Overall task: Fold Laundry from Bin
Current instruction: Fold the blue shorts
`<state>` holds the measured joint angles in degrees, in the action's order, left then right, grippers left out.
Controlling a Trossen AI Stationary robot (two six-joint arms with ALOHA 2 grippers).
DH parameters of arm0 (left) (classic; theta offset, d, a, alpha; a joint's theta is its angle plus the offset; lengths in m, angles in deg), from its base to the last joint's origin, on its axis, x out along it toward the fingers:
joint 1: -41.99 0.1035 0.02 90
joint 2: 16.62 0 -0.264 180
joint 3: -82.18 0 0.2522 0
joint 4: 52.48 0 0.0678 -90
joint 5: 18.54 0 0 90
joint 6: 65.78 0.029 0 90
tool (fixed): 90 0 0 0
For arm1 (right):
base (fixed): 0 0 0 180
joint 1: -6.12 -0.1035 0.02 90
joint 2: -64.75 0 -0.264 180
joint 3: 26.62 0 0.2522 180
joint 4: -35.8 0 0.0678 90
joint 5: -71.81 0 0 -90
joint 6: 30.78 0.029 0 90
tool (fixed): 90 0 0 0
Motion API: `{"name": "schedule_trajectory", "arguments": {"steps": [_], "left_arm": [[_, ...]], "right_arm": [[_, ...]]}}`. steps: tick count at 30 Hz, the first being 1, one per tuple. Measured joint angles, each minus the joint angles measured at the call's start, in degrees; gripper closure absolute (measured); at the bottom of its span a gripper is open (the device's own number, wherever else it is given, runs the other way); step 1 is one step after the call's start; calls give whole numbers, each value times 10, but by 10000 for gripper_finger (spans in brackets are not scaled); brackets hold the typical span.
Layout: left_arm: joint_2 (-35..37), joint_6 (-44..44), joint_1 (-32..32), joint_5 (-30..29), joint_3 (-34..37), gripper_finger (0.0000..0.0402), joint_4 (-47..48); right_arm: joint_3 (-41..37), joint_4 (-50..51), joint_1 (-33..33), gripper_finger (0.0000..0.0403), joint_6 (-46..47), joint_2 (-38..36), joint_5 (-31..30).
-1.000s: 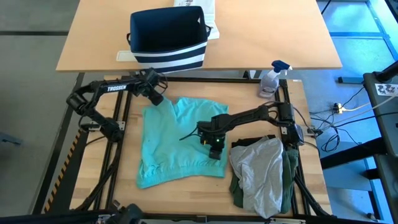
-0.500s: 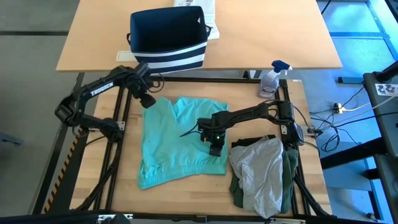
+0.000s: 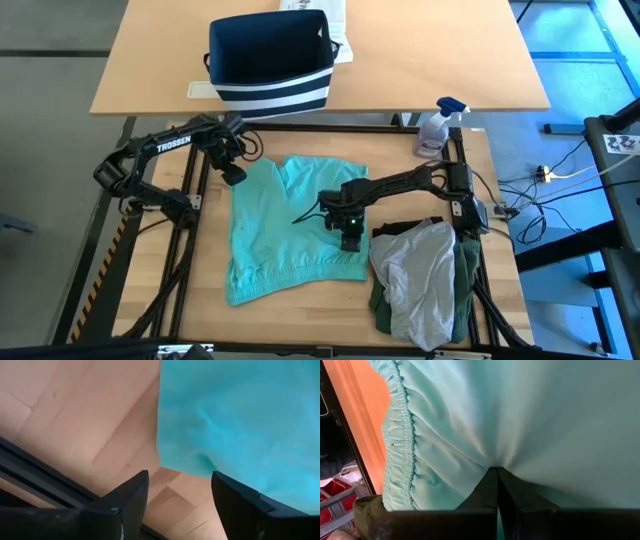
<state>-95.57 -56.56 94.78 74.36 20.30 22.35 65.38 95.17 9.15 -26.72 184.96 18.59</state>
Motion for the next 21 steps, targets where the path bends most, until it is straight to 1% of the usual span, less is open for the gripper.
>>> {"name": "schedule_trajectory", "arguments": {"steps": [6,9,12,14,17,21], "left_arm": [[-26,19,2,3,27,182,-41],[-46,19,2,-24,33,186,-66],[-62,33,2,-24,34,196,-82],[-69,49,0,-23,34,209,-84],[-81,73,-7,-21,34,244,-84],[-85,103,-8,18,34,302,-79]], "right_arm": [[0,0,0,402,-11,0,3],[0,0,0,402,-14,0,3],[0,0,0,402,-14,0,3],[0,0,0,402,-14,0,3],[0,0,0,402,-14,0,3],[0,0,0,402,-16,0,3]]}}
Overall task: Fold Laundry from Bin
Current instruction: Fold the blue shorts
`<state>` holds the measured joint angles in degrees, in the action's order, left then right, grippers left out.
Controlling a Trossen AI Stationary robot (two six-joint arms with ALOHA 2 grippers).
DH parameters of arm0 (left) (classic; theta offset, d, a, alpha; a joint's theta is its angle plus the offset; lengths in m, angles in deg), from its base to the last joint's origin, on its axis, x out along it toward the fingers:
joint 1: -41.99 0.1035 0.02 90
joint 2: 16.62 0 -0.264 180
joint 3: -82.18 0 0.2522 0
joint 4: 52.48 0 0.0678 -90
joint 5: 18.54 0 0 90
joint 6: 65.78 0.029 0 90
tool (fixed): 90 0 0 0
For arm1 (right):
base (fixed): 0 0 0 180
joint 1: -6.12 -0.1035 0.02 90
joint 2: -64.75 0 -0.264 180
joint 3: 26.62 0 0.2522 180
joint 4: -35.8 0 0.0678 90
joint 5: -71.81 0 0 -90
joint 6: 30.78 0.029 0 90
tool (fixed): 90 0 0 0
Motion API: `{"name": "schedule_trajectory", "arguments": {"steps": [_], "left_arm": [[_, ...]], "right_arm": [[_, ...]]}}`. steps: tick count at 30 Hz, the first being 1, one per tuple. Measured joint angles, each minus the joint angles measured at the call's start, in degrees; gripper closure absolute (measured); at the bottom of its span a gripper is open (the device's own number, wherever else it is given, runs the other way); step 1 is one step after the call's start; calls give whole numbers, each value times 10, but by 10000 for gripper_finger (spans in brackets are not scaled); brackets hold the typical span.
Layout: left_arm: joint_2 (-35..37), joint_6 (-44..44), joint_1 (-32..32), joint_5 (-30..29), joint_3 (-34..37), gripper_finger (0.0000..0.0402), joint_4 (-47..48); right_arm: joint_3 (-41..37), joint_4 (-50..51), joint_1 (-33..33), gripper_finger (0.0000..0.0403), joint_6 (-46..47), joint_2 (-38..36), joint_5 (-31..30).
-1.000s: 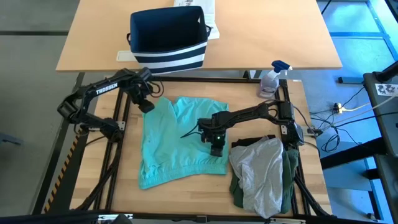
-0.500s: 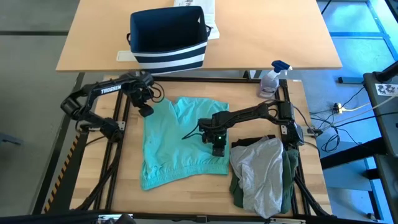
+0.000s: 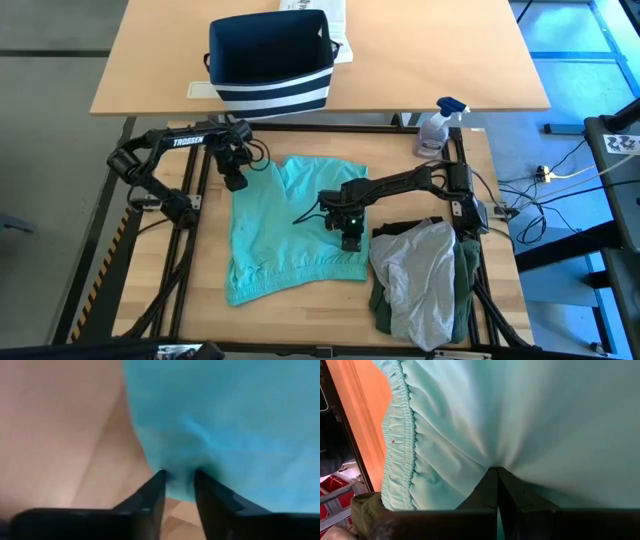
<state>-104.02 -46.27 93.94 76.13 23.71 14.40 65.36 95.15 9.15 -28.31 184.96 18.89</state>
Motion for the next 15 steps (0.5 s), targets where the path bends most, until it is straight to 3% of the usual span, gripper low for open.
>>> {"name": "schedule_trajectory", "arguments": {"steps": [3,6,15], "left_arm": [[0,10,0,19,0,348,2],[0,9,0,0,0,391,2],[0,20,0,-119,-37,400,52]], "right_arm": [[0,0,0,402,-2,0,0],[0,0,0,402,-2,0,0],[0,0,0,402,-2,0,0]]}}
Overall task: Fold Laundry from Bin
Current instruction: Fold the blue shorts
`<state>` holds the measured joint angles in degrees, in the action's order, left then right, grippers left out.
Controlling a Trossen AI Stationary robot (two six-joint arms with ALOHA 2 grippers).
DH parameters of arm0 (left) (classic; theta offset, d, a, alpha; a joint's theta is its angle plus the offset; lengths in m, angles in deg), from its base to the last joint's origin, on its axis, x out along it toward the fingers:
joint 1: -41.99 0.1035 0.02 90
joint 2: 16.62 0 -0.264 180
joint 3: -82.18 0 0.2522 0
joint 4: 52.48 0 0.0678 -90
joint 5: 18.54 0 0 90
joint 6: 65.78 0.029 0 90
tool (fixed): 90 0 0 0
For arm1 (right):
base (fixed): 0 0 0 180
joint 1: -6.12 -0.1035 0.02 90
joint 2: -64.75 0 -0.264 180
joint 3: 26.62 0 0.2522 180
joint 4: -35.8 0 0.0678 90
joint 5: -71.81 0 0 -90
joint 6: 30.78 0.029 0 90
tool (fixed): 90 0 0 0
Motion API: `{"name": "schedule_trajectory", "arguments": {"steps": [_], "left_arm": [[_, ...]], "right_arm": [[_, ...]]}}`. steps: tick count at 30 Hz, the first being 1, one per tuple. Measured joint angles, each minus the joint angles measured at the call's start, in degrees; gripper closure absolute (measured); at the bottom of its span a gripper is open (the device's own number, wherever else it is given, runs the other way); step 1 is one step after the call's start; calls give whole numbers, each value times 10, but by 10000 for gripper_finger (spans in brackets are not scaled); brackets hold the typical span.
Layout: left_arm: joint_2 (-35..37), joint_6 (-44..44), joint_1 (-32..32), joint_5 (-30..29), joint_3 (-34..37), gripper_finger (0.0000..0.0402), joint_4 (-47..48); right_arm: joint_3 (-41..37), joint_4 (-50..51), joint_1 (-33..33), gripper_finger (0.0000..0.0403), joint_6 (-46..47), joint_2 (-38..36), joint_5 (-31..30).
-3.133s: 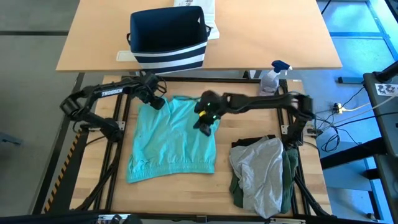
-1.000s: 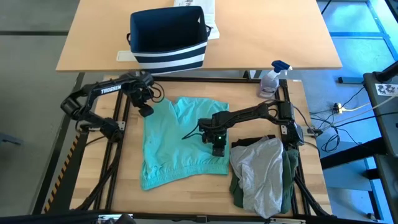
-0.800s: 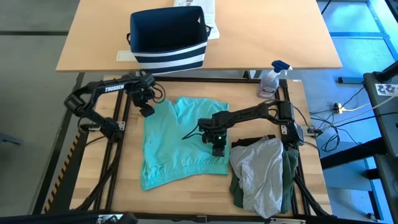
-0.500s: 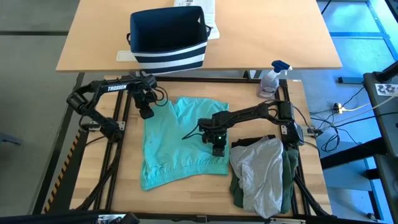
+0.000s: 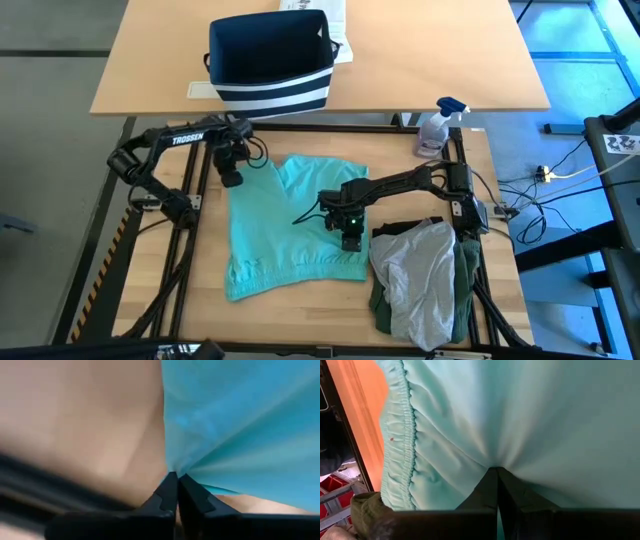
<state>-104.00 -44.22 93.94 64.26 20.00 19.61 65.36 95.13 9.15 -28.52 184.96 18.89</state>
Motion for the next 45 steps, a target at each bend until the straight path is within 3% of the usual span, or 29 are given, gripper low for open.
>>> {"name": "schedule_trajectory", "arguments": {"steps": [7,12,15,21,30,34,40,45], "left_arm": [[0,58,-3,-104,-83,401,39],[0,187,-23,-97,-127,401,38],[0,205,-30,-67,-140,390,44],[0,175,-20,-10,-175,315,85],[1,84,-30,8,-285,204,186],[14,24,-81,69,-304,198,198],[35,-37,-215,67,-304,210,166],[39,-99,-335,60,-304,216,113]], "right_arm": [[0,0,0,402,0,0,0],[0,0,0,402,0,0,0],[0,0,0,402,0,0,0],[0,0,0,402,0,0,0],[8,6,5,402,15,0,13],[27,10,15,393,17,-19,26],[60,19,33,341,9,-48,24],[83,65,71,294,-6,-87,-20]]}}
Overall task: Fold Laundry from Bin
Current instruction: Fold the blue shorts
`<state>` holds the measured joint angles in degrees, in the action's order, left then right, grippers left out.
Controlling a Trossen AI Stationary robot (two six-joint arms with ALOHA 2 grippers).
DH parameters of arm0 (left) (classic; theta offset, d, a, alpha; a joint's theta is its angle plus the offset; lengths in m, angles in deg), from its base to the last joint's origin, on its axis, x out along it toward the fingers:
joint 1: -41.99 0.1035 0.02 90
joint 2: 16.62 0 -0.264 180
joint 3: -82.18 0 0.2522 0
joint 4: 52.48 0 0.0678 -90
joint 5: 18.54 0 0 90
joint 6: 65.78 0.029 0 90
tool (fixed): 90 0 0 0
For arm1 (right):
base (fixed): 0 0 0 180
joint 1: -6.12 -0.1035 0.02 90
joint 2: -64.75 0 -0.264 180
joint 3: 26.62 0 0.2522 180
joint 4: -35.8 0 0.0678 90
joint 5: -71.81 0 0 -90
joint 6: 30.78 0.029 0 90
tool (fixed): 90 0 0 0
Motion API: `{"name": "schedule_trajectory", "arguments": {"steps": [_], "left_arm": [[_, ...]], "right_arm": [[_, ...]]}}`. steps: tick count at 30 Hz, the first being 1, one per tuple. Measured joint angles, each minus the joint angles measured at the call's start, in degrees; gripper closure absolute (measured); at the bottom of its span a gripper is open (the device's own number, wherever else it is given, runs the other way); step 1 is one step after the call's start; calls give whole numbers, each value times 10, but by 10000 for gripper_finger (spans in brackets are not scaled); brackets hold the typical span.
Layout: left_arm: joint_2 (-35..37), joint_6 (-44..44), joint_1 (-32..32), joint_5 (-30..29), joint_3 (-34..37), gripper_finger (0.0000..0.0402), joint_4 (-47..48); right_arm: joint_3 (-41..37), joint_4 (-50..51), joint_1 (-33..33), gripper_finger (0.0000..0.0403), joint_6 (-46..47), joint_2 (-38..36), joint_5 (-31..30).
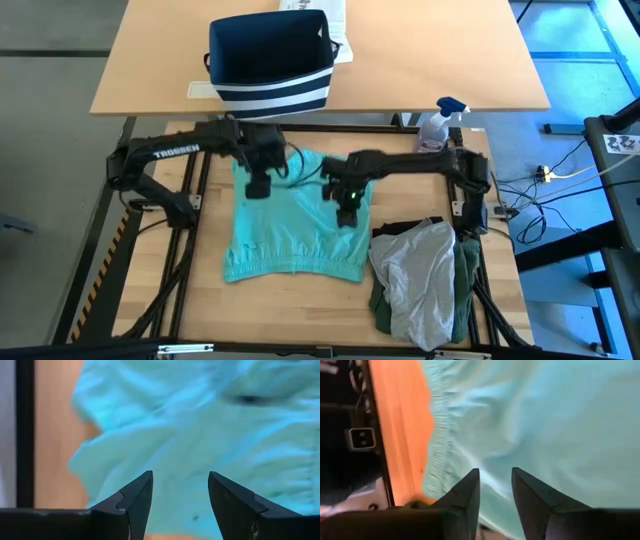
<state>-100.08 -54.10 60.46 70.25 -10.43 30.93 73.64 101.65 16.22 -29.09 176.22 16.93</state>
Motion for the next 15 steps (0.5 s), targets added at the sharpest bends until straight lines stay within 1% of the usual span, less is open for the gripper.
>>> {"name": "schedule_trajectory", "arguments": {"steps": [3,6,10,15], "left_arm": [[0,-33,-71,-19,0,217,-33],[0,-64,-139,-58,11,217,-99],[-4,-96,-214,-104,29,217,-202],[-42,-98,-280,-113,51,217,-306]], "right_arm": [[0,28,44,278,-7,-26,-6],[0,51,96,275,-25,-52,-22],[0,97,167,274,-54,-65,-57],[-5,146,235,274,-104,-66,-62]]}}
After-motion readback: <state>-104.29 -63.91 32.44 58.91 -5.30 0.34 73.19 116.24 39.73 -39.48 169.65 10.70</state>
